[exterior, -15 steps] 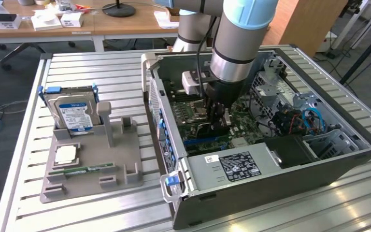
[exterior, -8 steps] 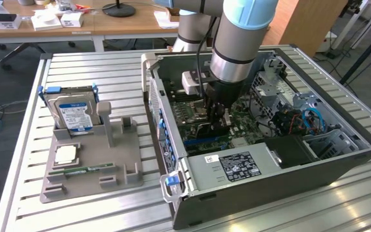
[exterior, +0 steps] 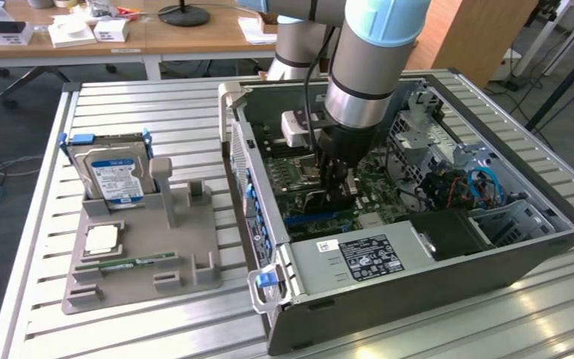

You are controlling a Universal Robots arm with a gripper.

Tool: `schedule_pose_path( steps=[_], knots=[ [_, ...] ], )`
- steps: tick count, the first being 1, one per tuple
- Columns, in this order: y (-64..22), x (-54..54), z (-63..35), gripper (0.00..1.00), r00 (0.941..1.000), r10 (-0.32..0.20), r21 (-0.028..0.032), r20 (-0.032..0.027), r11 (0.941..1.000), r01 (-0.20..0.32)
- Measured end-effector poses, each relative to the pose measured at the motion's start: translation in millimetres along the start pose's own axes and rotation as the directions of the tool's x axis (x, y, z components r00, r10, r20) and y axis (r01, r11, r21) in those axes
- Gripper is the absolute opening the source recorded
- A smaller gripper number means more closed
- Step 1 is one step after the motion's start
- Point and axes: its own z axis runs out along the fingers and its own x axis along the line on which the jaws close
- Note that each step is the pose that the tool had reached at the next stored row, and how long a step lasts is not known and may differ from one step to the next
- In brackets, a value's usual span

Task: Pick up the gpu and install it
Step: 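Insert the gpu into the slot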

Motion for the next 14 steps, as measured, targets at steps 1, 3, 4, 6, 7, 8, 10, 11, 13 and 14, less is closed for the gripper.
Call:
schedule_pose_path(
  steps=[1, 3, 4, 6, 7, 8, 10, 11, 13, 14],
  knots=[
    [0.0, 0.0, 0.0, 0.26, 1.0, 0.0, 0.0, 0.0001, 1.0, 0.0],
    [0.4, 0.0, 0.0, 0.26, 1.0, 0.0, 0.0, 0.0, 1.0, 0.0],
    [0.6, 0.0, -0.1, 0.26, 1.0, 0.0, 0.0, -0.0001, 1.0, 0.0],
    [0.7, 0.0, 0.0, 0.26, 1.0, 0.0, 0.0, 0.0, 1.0, 0.0],
    [0.7, 0.0, 0.0, 0.26, 1.0, 0.0, 0.0, 0.0, 1.0, 0.0],
    [0.7, 0.0, 0.0, 0.26, 1.0, 0.0, 0.0, 0.0, 1.0, 0.0],
    [0.8, 0.0, 0.0, 0.26, 1.0, 0.0, 0.0001, 0.0, 1.0, 0.0],
    [1.2, 0.0, 0.0, 0.26, 1.0, 0.0, 0.0, 0.0, 1.0, 0.0],
    [1.1, 0.0, 0.0, 0.26, 1.0, 0.0, 0.0, 0.0, 1.0, 0.0],
    [1.2, 0.0, 0.0, 0.26, 1.0, 0.0, 0.0, 0.0, 1.0, 0.0]
  ],
)
